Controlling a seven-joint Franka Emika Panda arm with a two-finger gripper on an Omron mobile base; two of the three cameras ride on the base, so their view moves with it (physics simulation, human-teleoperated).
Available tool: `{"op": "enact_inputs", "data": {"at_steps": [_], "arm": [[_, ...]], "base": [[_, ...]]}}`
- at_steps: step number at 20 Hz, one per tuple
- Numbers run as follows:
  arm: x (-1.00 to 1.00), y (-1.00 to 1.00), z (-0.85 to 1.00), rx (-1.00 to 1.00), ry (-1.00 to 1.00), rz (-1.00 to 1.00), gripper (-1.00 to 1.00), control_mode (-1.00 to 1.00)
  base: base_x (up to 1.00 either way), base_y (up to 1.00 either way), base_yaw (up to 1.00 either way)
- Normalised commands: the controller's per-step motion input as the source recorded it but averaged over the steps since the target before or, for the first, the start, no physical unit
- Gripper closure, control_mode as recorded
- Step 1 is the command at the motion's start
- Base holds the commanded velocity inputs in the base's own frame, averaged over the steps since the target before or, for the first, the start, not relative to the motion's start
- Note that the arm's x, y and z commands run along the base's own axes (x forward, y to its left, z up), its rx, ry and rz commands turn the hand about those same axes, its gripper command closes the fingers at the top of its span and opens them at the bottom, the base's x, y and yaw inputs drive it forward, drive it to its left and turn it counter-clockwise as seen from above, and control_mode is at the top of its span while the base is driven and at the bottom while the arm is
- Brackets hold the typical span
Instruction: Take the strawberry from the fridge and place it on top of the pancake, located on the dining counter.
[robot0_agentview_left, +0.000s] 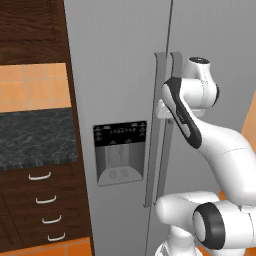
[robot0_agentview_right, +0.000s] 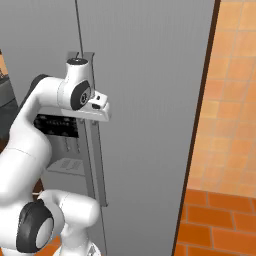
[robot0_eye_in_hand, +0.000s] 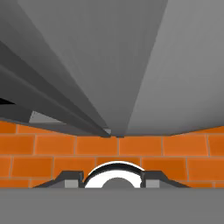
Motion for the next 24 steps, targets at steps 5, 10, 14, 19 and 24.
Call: {"op": "enact_inputs", "data": {"at_steps": [5, 10, 14, 19, 24], "arm": [[-0.35, 0.00, 0.00, 0.00, -0.01, 0.00, -1.00, -1.00], [-0.81, 0.00, 0.00, 0.00, -0.16, 0.00, -1.00, -1.00], [-0.61, 0.00, -0.01, -0.01, -0.29, 0.00, -1.00, -1.00], [-0.21, 0.00, 0.00, -0.01, -0.26, -0.01, -1.00, -1.00], [0.00, 0.00, 0.00, 0.00, -0.01, -0.04, -1.00, -1.00]], "base": [[0.00, 0.00, 0.00], [0.00, 0.00, 0.00], [0.00, 0.00, 0.00], [0.00, 0.00, 0.00], [0.00, 0.00, 0.00]]}}
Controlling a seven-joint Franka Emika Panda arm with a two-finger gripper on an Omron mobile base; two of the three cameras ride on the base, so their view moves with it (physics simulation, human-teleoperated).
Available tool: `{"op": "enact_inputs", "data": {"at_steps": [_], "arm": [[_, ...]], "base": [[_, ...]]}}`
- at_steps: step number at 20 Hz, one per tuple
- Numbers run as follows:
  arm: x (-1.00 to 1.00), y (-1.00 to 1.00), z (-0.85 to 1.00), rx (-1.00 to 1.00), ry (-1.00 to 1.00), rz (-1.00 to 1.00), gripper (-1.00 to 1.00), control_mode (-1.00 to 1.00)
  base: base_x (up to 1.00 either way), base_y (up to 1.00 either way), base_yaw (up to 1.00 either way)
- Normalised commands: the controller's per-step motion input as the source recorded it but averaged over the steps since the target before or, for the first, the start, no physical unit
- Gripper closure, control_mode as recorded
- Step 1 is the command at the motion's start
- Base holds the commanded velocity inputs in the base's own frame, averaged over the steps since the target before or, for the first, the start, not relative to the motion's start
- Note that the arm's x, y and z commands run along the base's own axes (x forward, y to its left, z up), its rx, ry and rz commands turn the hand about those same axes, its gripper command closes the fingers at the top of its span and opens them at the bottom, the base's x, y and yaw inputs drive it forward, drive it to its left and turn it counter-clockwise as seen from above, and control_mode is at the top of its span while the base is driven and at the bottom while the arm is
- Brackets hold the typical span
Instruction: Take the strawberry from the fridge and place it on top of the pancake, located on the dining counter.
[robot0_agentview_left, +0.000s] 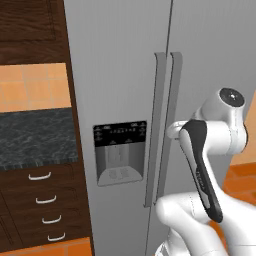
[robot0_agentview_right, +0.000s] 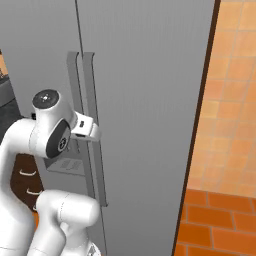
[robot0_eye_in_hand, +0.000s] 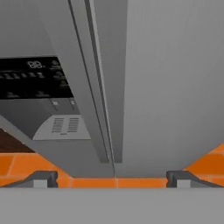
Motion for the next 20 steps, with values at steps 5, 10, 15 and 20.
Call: {"op": "enact_inputs", "data": {"at_steps": [5, 10, 15, 20], "arm": [[-0.06, 0.00, 0.00, 0.00, 0.00, -0.02, -1.00, -1.00], [0.00, 0.00, 0.00, 0.00, 0.00, 0.00, -1.00, 1.00], [0.00, 0.00, 0.00, 0.00, 0.00, 0.00, -1.00, 1.00], [0.00, 0.00, 0.00, 0.00, 0.00, 0.00, -1.00, 1.00]], "base": [[0.00, 0.00, 0.00], [-0.63, 0.00, 0.00], [-0.41, 0.00, 0.00], [-0.39, 0.00, 0.00]]}}
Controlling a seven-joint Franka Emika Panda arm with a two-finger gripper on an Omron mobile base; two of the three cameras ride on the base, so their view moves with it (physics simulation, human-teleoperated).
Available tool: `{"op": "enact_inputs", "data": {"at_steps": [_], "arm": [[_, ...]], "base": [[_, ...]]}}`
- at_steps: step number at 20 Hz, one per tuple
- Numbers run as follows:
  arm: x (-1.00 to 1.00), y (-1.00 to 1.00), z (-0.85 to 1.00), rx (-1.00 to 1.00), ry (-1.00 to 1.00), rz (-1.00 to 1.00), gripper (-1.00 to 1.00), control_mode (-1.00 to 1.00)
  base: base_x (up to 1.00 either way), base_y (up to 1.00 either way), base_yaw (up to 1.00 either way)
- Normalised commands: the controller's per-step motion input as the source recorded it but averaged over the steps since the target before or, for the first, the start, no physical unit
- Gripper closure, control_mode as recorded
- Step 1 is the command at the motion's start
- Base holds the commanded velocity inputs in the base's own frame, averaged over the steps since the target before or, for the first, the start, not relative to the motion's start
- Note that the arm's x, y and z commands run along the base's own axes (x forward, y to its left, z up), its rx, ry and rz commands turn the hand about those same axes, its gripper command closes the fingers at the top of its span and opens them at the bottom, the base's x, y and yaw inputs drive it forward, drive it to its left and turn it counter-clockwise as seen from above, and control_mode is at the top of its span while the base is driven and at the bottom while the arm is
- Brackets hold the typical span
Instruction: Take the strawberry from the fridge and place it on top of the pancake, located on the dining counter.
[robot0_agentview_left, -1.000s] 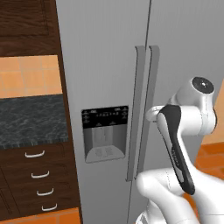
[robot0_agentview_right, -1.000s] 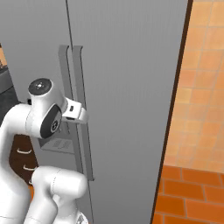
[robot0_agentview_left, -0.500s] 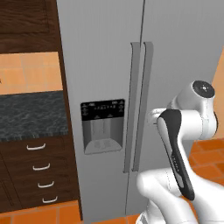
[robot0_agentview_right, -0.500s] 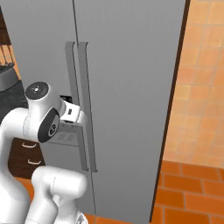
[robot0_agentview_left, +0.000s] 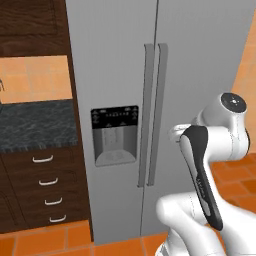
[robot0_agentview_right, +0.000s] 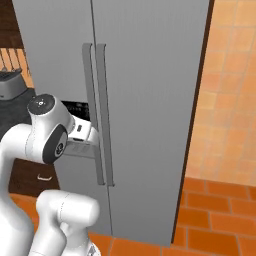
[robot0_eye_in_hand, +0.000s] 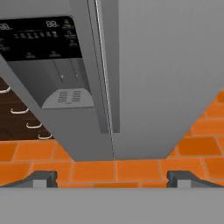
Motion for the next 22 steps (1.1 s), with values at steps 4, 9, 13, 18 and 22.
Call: {"op": "enact_inputs", "data": {"at_steps": [4, 9, 13, 18, 22], "arm": [[0.00, 0.00, 0.00, 0.00, 0.00, 0.00, -1.00, 1.00], [0.66, 0.00, 0.00, 0.00, 0.00, 0.00, -1.00, -1.00], [1.00, 0.00, 0.00, 0.00, 0.00, 0.00, -1.00, -1.00], [0.92, 0.00, 0.00, 0.00, 0.01, 0.00, -1.00, -1.00], [0.69, 0.00, -0.01, -0.01, 0.02, 0.00, -1.00, -1.00]], "base": [[-0.25, 0.00, 0.00], [0.00, 0.00, 0.00], [0.00, 0.00, 0.00], [0.00, 0.00, 0.00], [0.00, 0.00, 0.00]]}}
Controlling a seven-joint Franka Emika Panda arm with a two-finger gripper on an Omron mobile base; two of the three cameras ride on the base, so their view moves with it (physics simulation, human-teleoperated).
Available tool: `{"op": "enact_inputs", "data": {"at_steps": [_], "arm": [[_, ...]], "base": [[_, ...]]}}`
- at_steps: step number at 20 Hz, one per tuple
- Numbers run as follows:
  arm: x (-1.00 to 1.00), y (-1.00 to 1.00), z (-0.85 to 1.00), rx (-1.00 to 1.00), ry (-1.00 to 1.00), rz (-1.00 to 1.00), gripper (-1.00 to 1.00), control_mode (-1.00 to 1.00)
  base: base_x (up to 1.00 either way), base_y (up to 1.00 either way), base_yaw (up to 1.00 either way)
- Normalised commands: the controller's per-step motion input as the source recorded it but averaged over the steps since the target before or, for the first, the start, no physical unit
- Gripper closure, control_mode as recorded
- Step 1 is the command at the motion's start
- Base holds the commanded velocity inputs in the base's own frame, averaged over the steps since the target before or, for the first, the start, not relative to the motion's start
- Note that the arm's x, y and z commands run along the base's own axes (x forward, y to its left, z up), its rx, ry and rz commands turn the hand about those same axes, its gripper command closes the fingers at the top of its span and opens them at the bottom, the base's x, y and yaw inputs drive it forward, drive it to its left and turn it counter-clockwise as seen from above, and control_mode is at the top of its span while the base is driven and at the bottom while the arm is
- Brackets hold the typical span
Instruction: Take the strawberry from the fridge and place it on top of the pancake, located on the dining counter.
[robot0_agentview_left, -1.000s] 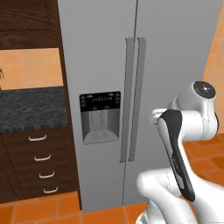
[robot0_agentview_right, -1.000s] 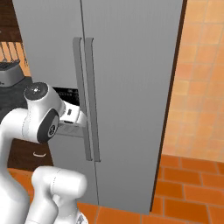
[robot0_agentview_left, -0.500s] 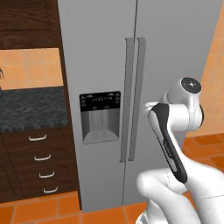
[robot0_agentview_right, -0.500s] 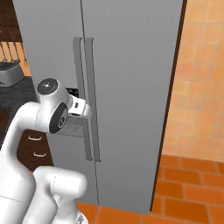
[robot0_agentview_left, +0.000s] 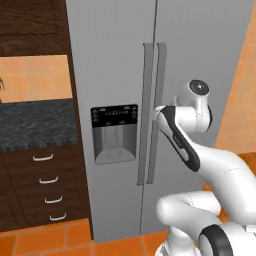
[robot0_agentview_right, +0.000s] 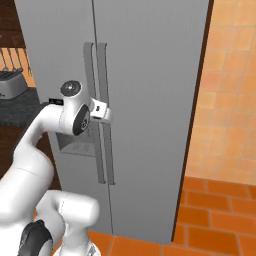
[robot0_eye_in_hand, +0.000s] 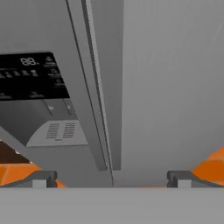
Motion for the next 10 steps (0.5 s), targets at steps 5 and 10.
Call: {"op": "enact_inputs", "data": {"at_steps": [5, 10], "arm": [[0.56, 0.00, -0.13, -0.06, 0.00, 0.00, -1.00, -1.00], [0.23, -0.02, -0.19, -0.04, -0.01, 0.05, -1.00, -1.00]], "base": [[0.00, 0.00, 0.00], [0.00, 0.00, 0.00]]}}
